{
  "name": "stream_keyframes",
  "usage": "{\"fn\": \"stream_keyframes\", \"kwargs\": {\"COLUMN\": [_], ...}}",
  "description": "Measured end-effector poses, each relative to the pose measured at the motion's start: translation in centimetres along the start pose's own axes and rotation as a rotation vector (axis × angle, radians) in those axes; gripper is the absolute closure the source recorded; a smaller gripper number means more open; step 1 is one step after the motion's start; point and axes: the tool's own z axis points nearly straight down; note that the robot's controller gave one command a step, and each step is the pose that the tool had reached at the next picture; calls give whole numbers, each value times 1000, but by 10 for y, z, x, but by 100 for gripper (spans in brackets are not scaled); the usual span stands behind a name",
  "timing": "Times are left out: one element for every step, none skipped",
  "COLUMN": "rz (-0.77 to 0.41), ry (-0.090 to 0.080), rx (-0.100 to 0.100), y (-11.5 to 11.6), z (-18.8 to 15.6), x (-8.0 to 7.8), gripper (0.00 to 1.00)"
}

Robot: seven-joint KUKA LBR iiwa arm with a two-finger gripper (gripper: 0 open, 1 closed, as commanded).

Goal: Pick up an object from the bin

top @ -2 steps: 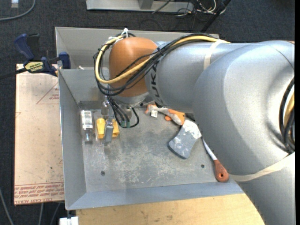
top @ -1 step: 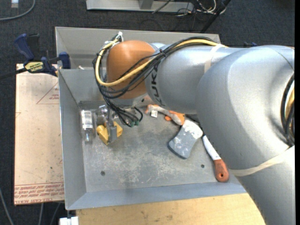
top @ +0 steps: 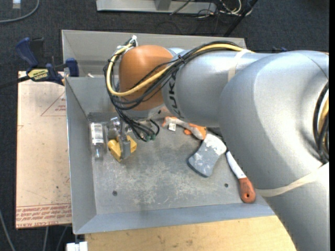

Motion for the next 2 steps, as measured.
{"fn": "stream_keyframes", "kwargs": {"rz": [-16,-16], "ry": [-8,-5], "rx": [0,-1], "y": [-4,-4], "z": [-153,-152], "x": [-6,-6], "gripper": [100,100]}}
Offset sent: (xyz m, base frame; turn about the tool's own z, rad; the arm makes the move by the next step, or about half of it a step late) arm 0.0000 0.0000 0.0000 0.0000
